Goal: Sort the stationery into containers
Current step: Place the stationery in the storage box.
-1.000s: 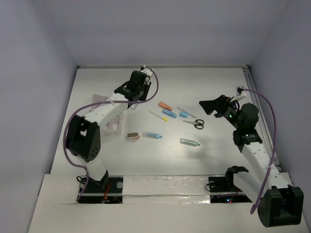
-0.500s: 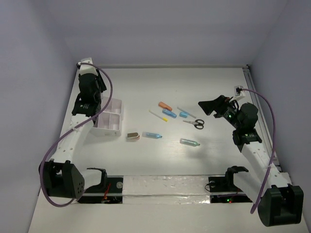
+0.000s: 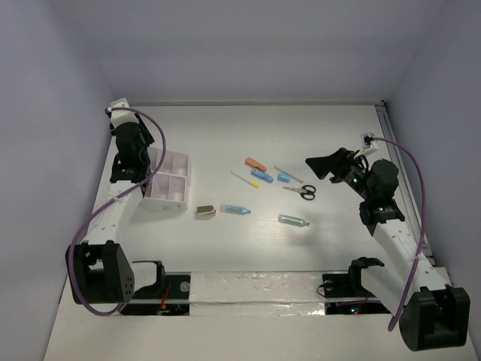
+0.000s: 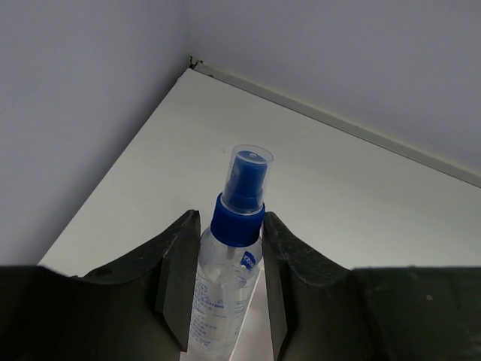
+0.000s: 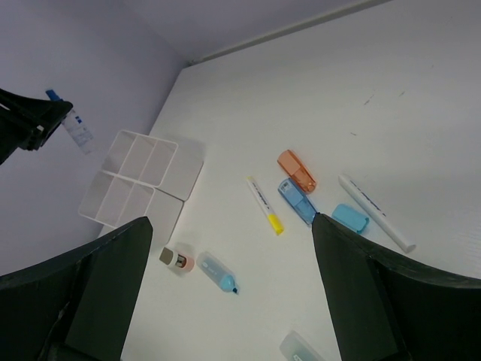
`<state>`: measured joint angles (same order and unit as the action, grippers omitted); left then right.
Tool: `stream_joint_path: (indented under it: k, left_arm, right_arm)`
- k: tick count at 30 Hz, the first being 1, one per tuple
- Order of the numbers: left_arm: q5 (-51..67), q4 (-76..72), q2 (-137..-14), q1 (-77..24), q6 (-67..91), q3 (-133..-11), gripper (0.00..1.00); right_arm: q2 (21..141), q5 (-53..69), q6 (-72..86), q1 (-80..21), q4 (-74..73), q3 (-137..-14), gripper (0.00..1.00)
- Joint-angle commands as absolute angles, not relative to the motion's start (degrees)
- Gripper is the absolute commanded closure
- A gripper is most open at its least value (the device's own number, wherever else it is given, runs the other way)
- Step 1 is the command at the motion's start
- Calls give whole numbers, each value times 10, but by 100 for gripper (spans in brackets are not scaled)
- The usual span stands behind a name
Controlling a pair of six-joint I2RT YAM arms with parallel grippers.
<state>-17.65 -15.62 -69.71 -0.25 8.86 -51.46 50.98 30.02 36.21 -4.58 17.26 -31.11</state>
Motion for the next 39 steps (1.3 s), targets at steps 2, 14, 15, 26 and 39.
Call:
stream_joint_path:
  k: [2,14,15,26,39]
  left_arm:
    - [-174,-221,-722,-1,82,-526,99]
    - [-141,-260,-765,4,75,-512,96]
    - [-137,-263,-769,4,74,-511,96]
    - [-127,-279,-784,4,60,-488,93]
    - [-132,-270,-753,4,67,-474,47]
  right_arm:
    - [504,310,365,-50,204,-329,7]
    - [507,304,361,-50,204,-329,7]
    - [506,303,361,-50,204,-329,7]
    - [503,294,352,-50,194,-330,7]
    - [498,279,343,-50,182,-333,7]
